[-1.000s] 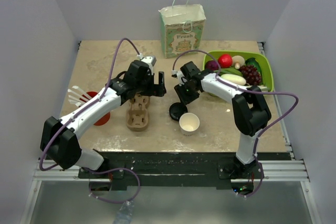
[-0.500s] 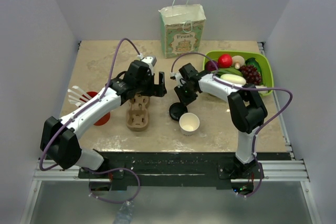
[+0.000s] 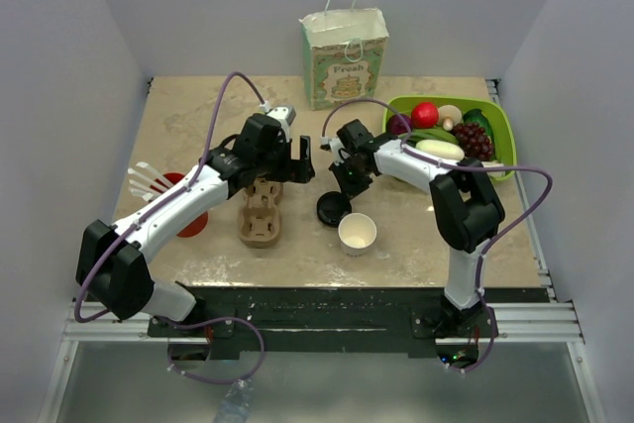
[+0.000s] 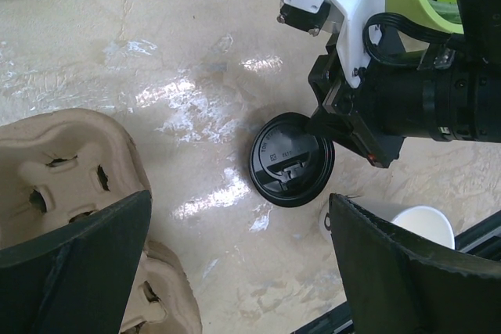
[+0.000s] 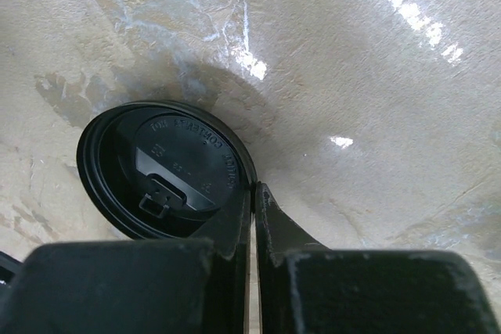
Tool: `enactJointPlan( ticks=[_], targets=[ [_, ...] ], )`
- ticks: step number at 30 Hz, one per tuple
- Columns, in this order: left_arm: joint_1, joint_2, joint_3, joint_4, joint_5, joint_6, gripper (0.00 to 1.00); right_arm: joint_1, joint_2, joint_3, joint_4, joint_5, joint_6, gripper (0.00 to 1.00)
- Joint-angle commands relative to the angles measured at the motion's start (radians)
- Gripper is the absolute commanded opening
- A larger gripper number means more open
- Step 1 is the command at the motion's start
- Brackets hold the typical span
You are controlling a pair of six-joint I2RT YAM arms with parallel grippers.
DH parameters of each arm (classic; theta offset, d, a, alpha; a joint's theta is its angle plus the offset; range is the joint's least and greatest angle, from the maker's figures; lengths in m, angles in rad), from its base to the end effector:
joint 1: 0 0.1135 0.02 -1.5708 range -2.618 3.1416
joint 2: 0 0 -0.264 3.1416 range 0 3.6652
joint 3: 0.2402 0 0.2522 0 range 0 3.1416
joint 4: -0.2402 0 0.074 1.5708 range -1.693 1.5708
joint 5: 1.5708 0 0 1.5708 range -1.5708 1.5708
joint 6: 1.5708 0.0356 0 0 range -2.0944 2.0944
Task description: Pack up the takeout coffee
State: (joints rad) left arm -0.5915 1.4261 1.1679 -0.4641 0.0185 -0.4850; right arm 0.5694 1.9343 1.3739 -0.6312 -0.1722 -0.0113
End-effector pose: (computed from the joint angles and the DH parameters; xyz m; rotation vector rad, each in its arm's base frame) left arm 0.2622 -0.1769 0.2977 0.1356 2.3577 -0.5656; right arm 0.3282 0.2173 0.1795 -0.8459 2.6692 0.3803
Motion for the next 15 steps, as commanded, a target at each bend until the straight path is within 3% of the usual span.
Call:
enactJointPlan(
  ticks=[1,15],
  targets=[
    [-0.002,0.0,0.023,0.027,0.021,0.022,1.0,0.006,-0.077,0.011,0.002,0.007,0.004,0.0],
    [-0.004,0.053,0.021,0.073,0.152,0.008,1.0,0.006,-0.129,0.014,-0.015,-0.029,0.088,0.0]
  ],
)
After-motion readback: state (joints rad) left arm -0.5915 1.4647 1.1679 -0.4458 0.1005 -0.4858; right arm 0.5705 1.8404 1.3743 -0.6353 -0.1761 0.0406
